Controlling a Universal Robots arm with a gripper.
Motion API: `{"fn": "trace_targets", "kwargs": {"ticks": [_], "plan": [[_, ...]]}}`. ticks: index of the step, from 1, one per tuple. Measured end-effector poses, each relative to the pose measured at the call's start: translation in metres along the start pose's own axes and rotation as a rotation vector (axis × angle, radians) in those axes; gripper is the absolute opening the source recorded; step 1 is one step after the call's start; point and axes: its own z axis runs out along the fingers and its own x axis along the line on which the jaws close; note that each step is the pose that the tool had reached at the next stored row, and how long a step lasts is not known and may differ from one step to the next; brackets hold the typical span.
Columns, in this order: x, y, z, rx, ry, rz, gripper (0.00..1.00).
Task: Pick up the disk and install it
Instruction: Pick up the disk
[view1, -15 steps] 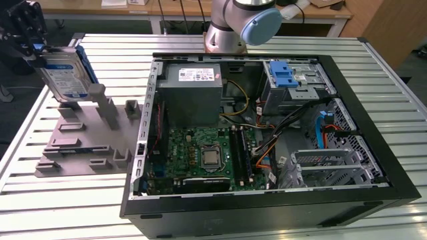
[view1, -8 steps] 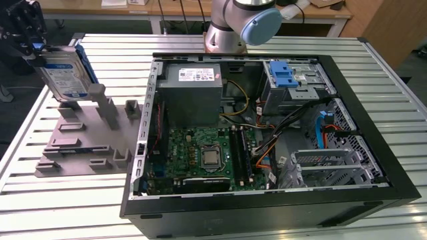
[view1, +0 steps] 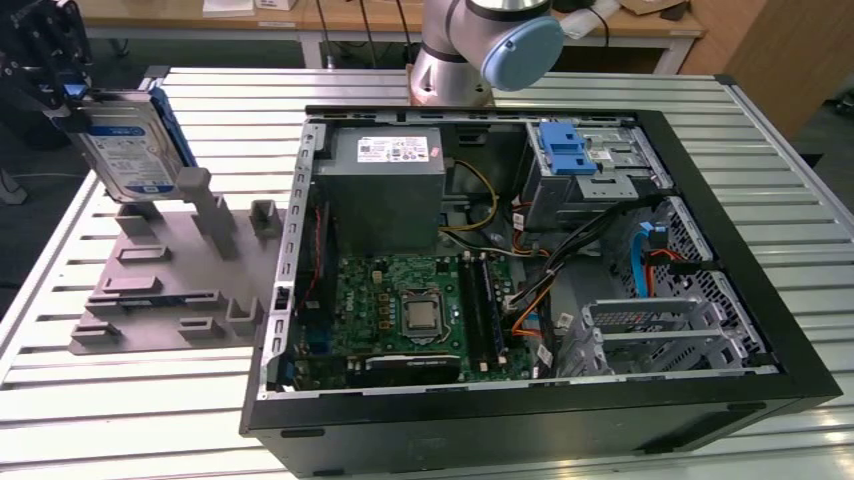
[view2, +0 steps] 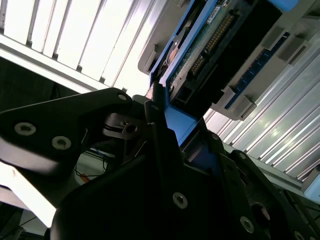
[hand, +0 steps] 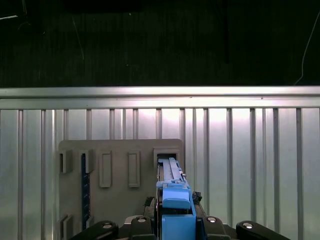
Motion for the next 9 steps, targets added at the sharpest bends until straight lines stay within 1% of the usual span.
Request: {"fn": "trace_targets", "kwargs": {"ticks": [9], "plan": [[-0.0001,0.0,-0.0024,0.0001,-0.0001,0.0,0.36]]}}
